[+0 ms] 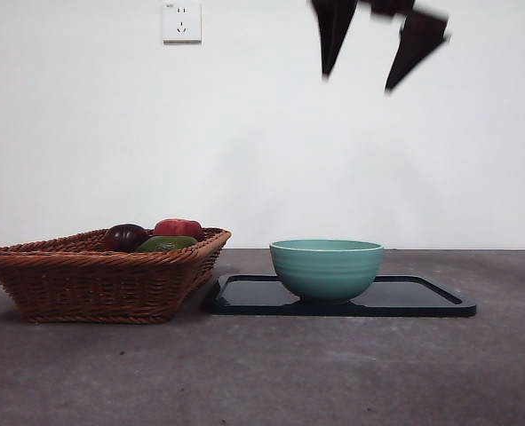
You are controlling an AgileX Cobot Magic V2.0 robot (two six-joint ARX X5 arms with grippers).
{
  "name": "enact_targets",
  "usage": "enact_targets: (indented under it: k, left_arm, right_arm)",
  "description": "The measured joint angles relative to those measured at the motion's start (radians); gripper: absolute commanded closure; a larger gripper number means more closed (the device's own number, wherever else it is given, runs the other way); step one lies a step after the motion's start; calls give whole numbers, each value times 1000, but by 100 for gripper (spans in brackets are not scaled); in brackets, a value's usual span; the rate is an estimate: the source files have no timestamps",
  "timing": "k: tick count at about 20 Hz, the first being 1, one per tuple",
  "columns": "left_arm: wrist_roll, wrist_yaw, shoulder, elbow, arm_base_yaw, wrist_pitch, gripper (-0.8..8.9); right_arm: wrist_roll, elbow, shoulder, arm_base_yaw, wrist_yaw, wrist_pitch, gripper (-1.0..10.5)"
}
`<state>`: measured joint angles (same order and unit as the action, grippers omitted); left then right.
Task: Pick up the wifruite, put it on the bowl, pick up the plate, put it on desk
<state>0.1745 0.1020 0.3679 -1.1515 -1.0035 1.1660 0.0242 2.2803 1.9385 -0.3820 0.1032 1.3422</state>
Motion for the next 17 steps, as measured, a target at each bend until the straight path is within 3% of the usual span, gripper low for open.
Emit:
enact_targets:
  k: [6, 17]
  left_arm:
    - [0, 0, 0, 0, 0, 0, 215]
    - [0, 0, 0, 0, 0, -37, 216]
  right_arm:
    - [18, -375, -410, -84, -80, 1, 366]
    - [139, -957, -1122, -182, -81, 0, 366]
